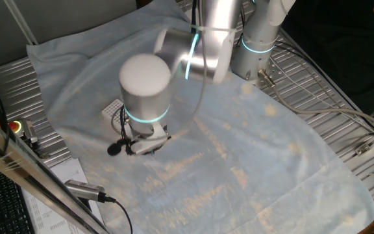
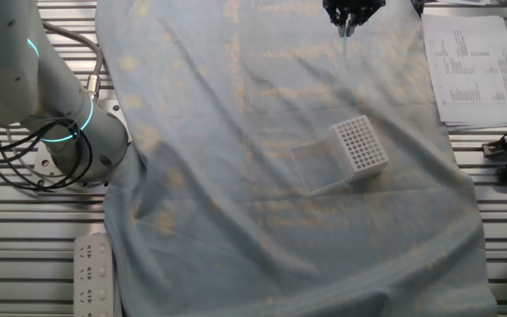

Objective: Insert a medium pipette tip into the holder for medium pipette tips

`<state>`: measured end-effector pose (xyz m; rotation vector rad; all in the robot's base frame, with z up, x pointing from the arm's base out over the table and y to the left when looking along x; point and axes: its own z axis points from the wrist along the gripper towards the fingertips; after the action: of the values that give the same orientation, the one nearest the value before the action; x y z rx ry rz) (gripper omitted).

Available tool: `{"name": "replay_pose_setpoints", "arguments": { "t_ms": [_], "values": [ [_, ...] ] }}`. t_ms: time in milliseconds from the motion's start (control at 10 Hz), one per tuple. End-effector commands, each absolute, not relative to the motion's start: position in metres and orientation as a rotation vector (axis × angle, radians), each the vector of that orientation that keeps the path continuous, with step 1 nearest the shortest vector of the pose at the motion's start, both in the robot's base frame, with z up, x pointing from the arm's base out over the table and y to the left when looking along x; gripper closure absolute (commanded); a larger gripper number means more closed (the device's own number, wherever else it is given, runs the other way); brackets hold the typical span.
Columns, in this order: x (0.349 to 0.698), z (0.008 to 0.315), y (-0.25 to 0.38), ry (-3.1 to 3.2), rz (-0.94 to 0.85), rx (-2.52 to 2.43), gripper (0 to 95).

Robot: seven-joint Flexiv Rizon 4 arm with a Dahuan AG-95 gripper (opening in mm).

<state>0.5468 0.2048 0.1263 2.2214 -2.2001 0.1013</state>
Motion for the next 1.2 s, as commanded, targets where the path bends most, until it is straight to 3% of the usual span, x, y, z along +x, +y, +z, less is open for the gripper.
{"name": "replay_pose_setpoints", "arguments": {
  "t_ms": [100,700,1200],
  "values": [
    [0.543,0.135,0.185,-2.167,0.119,2.241,95.0],
    [0.546,0.148,0.136,-2.133,0.048,2.358,95.0],
    [0.546,0.148,0.136,-2.127,-0.010,2.372,95.0]
  ]
}}
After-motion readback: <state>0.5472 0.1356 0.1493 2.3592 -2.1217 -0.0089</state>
